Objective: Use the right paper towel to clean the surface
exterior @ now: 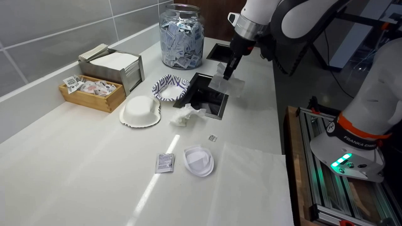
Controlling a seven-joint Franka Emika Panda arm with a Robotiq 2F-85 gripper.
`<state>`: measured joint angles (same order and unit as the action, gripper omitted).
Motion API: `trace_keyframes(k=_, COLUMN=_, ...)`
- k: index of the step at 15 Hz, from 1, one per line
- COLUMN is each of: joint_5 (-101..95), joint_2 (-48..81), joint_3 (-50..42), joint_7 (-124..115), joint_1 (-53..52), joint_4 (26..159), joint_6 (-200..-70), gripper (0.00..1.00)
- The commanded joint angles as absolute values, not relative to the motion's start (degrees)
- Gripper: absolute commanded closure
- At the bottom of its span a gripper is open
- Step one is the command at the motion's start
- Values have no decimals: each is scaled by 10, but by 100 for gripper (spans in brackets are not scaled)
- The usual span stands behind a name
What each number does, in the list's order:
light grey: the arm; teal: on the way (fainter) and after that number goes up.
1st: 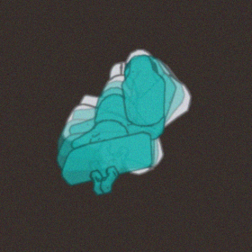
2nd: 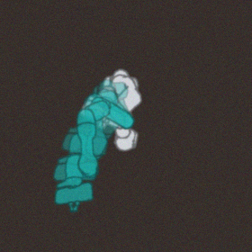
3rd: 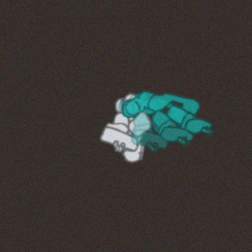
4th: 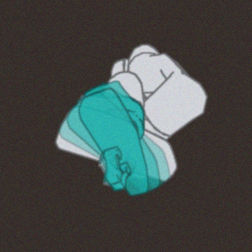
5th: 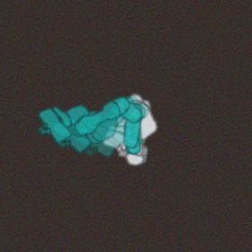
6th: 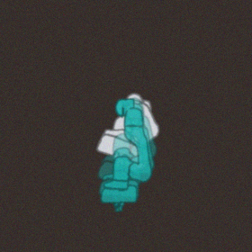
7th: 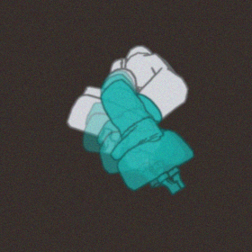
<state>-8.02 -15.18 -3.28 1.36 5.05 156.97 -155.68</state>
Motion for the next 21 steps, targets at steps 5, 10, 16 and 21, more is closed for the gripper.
trace_keyframes(k=5, joint_5=-45, joint_2=-121, joint_3=-43, joint_7=39, joint_1=38, joint_4=1537, joint_6=-1602, gripper=97)
trace_keyframes(k=10, joint_5=-16, joint_2=-86, joint_3=-42, joint_7=61, joint_1=26, joint_4=1507, joint_6=-1612, gripper=63)
trace_keyframes(k=16, joint_5=-14, joint_2=-60, joint_3=-39, joint_7=71, joint_1=25, joint_4=1486, joint_6=-1607, gripper=20)
trace_keyframes(k=21, joint_5=-19, joint_2=-59, joint_3=-36, joint_7=69, joint_1=26, joint_4=1485, joint_6=-1606, gripper=0)
